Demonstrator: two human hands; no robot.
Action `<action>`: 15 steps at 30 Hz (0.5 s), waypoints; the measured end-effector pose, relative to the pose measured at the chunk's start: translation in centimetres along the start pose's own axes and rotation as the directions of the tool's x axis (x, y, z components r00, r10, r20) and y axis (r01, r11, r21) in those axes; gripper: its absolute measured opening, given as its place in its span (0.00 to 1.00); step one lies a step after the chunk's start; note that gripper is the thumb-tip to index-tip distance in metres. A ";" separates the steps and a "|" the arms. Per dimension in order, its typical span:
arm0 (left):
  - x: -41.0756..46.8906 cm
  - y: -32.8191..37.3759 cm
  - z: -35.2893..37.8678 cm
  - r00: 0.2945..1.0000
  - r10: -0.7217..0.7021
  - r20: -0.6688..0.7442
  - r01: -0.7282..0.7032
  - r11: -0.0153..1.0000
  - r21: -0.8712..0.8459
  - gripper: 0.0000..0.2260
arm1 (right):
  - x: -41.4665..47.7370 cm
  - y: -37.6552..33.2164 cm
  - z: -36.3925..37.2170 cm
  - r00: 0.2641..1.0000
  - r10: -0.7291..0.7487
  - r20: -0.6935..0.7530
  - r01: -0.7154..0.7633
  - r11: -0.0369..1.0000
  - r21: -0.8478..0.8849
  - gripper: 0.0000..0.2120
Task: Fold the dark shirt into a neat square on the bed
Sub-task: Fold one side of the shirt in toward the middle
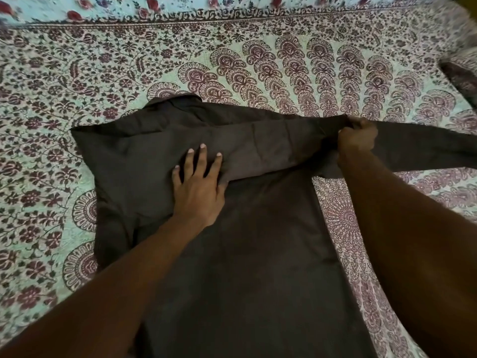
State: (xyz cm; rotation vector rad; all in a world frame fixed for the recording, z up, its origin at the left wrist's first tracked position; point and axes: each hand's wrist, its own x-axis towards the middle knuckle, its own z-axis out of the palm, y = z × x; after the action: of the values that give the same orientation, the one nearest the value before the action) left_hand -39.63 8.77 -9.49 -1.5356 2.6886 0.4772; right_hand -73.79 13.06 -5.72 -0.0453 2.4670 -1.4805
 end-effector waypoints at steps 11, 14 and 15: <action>1.2 2.4 1.4 0.996 0.075 0.055 -0.076 0.997 0.027 0.30 | -9.1 4.3 -0.5 0.532 -0.460 0.711 0.847 0.281 -0.451 0.23; 1.6 1.9 1.5 0.988 0.113 0.105 -0.118 0.992 0.038 0.34 | -9.6 5.7 0.0 0.535 -0.331 0.777 0.840 0.308 -0.447 0.29; 1.8 1.8 1.2 0.983 0.123 0.137 -0.127 0.992 0.016 0.35 | -9.8 5.8 0.1 0.552 -0.338 0.762 0.830 0.303 -0.468 0.31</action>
State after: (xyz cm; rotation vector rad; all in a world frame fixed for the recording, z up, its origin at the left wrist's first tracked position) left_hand -42.23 8.42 -10.43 -1.2833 2.6859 0.5285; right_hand -63.65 17.30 -8.78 -1.5636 2.4138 -0.1536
